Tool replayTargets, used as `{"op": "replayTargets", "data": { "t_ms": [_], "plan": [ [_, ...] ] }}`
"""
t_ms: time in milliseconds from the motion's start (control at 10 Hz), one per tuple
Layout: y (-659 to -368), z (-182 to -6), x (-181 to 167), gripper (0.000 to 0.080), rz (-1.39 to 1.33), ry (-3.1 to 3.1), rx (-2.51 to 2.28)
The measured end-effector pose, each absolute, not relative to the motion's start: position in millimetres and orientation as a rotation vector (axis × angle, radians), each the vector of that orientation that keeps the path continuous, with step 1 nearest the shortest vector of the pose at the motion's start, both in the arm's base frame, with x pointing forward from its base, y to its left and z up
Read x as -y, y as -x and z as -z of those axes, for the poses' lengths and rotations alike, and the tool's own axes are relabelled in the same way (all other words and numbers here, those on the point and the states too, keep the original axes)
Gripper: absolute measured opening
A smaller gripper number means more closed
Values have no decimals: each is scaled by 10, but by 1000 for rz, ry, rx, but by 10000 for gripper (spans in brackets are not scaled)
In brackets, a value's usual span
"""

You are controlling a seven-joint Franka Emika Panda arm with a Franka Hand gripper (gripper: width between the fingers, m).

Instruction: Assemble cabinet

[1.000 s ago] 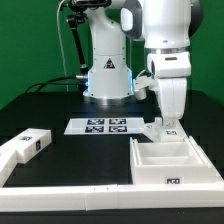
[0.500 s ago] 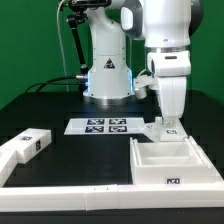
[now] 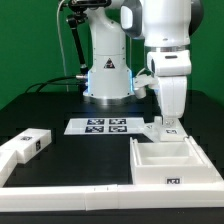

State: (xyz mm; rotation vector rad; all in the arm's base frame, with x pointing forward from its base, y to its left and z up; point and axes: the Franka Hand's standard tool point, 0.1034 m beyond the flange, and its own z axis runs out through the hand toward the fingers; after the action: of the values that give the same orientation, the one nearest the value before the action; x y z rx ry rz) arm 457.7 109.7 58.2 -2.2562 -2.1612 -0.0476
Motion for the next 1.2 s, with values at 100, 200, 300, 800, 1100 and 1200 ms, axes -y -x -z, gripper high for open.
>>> {"op": "replayTargets", "data": {
  "t_ms": [100,200,300,800,1100,1200],
  "plan": [
    [-4577,-582,-1097,70,47,2256,2161],
    [-4577,-581,-1096,70,47,2256,2161],
    [-4574,-574,-1096,70,46,2257,2159],
    [-4613,-565,-1103,70,51,2258,2157],
    [-4626,-532,-1106,70,52,2258,2152],
    [-4680,-537,-1116,70,60,2261,2151]
  ]
}}
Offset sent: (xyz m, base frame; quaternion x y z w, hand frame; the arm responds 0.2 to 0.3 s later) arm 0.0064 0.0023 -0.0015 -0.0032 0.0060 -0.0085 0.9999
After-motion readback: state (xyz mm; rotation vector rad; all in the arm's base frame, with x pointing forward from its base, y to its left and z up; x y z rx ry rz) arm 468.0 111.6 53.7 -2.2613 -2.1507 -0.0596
